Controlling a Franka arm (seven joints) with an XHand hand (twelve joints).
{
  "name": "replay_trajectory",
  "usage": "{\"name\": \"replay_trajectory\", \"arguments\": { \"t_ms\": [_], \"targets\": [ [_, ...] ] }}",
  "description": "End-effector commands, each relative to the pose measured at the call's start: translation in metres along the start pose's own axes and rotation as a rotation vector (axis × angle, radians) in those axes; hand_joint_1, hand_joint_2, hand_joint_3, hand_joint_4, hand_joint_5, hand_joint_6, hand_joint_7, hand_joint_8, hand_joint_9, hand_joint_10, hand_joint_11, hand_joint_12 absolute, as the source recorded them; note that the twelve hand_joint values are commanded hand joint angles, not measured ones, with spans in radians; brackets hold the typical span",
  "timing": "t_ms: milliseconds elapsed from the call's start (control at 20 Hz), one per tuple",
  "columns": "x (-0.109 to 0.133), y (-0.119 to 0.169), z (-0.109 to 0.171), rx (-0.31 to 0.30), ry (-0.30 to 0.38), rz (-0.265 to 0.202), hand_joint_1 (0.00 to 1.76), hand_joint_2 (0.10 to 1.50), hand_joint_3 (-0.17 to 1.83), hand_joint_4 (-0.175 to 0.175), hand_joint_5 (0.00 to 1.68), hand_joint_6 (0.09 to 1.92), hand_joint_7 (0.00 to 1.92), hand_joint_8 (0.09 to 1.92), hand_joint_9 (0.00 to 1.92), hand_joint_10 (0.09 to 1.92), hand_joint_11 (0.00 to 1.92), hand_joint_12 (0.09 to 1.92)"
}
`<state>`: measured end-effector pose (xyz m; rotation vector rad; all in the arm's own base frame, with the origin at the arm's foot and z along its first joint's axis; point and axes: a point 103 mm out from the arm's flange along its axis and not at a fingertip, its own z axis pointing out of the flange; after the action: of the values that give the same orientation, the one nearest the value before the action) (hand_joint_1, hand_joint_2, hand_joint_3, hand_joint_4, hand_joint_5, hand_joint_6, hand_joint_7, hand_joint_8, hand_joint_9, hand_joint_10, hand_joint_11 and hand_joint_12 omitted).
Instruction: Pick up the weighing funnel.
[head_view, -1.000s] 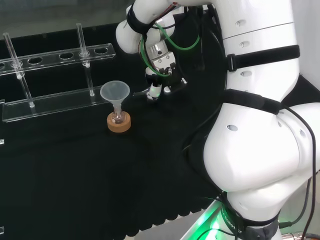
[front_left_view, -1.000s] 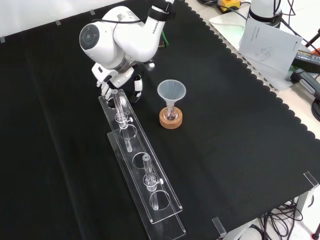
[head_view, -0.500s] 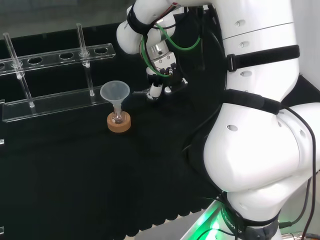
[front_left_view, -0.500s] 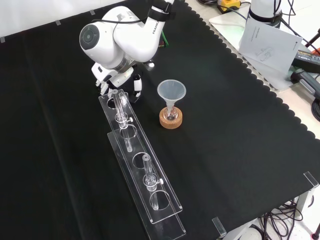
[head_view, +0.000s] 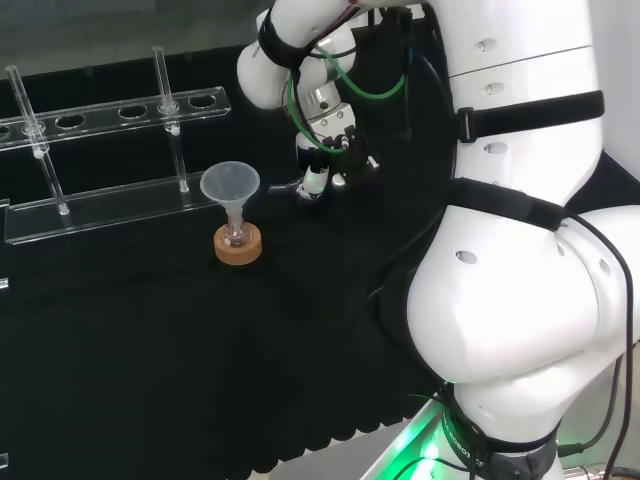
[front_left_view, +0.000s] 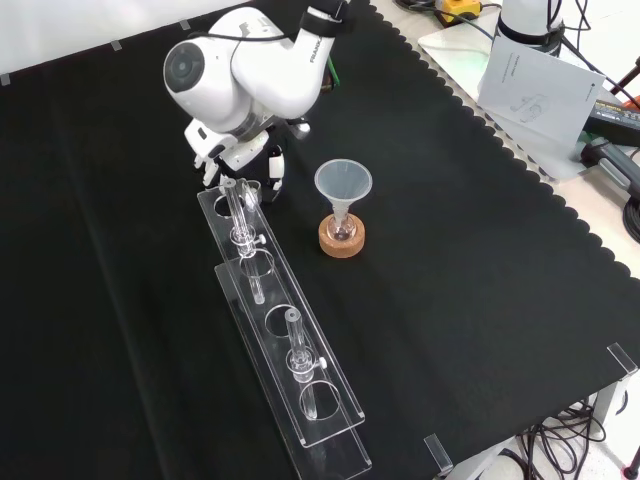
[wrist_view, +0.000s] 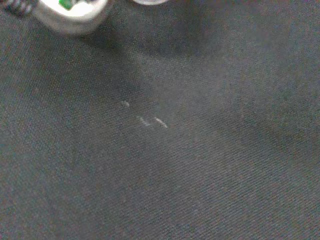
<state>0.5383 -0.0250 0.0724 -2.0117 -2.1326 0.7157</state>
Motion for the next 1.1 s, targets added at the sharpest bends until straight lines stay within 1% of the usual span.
{"name": "replay_trajectory", "arguments": {
  "t_ms": [50,300,400,550,750,950,1100],
  "targets": [
    [-0.011,-0.008,-0.017,-0.060,0.016,0.006,1.10,0.69,0.66,0.175,1.18,0.83,0.52,0.68,0.79,0.52,0.51,1.26],
    [-0.017,-0.016,-0.026,-0.065,0.042,0.014,1.10,0.69,0.66,0.175,1.19,0.83,0.52,0.68,0.79,0.52,0.53,1.25],
    [-0.018,-0.019,-0.025,-0.055,0.073,0.022,1.10,0.69,0.66,0.175,1.19,0.83,0.52,0.68,0.80,0.51,0.53,1.25],
    [-0.019,-0.021,-0.017,-0.034,0.113,0.030,1.10,0.69,0.66,0.175,1.19,0.83,0.52,0.68,0.80,0.51,0.53,1.25],
    [-0.025,-0.024,-0.010,-0.047,0.181,0.051,1.10,0.69,0.66,0.175,1.19,0.83,0.52,0.68,0.80,0.51,0.54,1.25],
    [-0.028,-0.024,-0.005,-0.056,0.187,0.061,1.09,0.69,0.66,0.175,1.19,0.83,0.51,0.68,0.79,0.51,0.54,1.24],
    [-0.027,-0.023,-0.002,-0.056,0.173,0.056,1.09,0.70,0.66,0.175,1.18,0.83,0.51,0.68,0.79,0.51,0.55,1.24]
  ]
}}
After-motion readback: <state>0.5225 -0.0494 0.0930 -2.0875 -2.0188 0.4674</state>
